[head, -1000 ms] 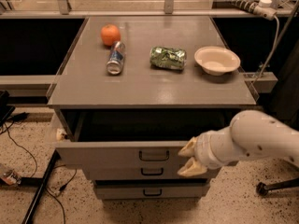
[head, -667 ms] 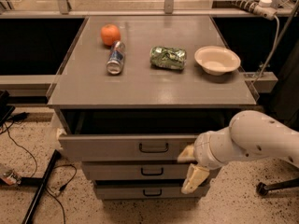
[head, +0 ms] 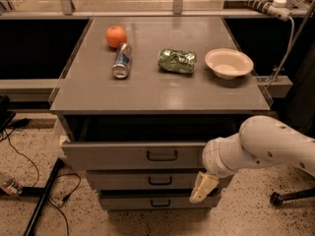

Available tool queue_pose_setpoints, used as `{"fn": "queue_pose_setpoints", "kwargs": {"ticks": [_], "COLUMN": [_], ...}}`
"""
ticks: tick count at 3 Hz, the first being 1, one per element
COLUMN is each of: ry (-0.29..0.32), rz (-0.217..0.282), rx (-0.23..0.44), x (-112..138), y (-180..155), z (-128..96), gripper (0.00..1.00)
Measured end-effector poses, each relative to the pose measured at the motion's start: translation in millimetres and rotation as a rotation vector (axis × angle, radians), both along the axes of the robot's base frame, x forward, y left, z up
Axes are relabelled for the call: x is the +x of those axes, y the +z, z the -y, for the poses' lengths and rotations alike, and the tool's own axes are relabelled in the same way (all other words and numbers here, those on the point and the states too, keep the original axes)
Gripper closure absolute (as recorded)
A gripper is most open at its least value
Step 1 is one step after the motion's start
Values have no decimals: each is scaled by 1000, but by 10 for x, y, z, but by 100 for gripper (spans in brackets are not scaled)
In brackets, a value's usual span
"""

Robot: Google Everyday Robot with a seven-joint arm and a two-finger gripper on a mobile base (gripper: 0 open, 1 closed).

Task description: Close top drawer

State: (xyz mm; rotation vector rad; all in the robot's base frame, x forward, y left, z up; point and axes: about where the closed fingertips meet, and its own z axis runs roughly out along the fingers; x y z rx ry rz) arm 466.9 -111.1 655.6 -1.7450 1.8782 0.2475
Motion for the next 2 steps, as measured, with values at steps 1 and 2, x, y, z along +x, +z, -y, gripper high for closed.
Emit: {"fn": "queue_pose_setpoints", "kwargs": {"ticks": [1,2], "ry": [-23,-58], "rz": [11,107], "rx": [18,69], "x": [-13,-109], "y": [167,701], "z": [104,252], "gripper": [0,0]}}
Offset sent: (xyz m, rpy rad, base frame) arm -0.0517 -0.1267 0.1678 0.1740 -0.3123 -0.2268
